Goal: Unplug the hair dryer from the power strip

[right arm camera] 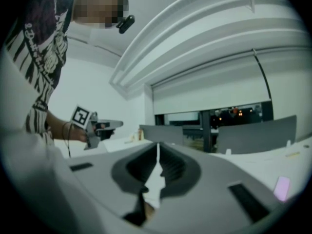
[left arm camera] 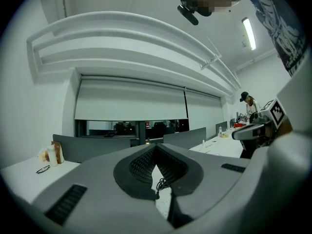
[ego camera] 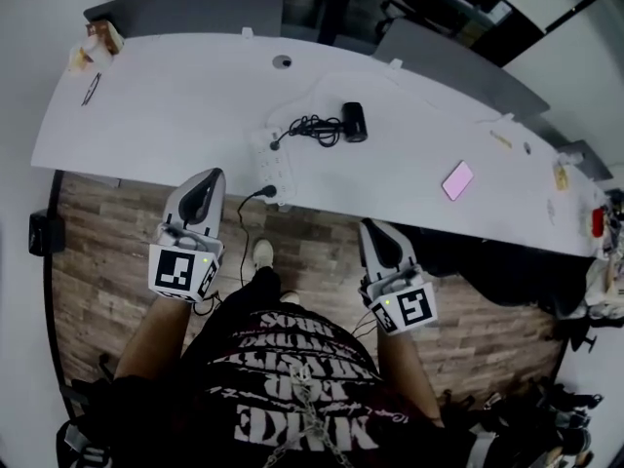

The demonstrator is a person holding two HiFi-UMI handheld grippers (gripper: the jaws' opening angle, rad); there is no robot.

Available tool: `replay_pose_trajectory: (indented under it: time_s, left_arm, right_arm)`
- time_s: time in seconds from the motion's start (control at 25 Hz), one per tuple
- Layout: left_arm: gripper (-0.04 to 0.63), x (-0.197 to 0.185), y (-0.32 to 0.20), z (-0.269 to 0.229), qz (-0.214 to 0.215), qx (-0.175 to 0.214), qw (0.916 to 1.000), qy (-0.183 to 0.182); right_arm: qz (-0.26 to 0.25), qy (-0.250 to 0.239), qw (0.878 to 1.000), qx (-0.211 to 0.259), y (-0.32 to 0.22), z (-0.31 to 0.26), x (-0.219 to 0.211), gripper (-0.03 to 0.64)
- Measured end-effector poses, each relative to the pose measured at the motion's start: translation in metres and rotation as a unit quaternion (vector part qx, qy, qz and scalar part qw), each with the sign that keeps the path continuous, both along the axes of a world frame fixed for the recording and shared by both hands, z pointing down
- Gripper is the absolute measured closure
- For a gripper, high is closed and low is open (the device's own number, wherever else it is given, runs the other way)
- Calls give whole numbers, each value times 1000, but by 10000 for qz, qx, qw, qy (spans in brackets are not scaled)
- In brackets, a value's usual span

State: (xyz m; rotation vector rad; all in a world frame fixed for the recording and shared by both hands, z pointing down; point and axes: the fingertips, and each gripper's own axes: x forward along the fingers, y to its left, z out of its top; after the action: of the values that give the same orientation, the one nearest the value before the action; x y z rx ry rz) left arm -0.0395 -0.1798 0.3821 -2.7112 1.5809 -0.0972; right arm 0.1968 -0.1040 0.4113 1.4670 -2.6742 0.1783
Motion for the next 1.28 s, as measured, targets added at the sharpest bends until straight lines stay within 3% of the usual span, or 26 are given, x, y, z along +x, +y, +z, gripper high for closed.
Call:
replay_pose_trajectory:
  time_s: [0.36,0.56,0.84,1.28]
  left_arm:
    - [572,-46,-45,7,-95,-10,9997,216]
    - [572,-53,-61,26,188,-105,9995,247]
    - [572,-36,-70,46,335,-389,9980,370]
    - [572,-1,-93,96,504,-804,9953,-176]
  right_arm:
    - [-222,204,9995,30,-59,-12,-50,580]
    - [-275,373,9989,90,-74,-19,-74,580]
    - [-390,466,9981,26,-78,-10,-85,580]
    - [-736,233,9966,-284,-112,26,-87,580]
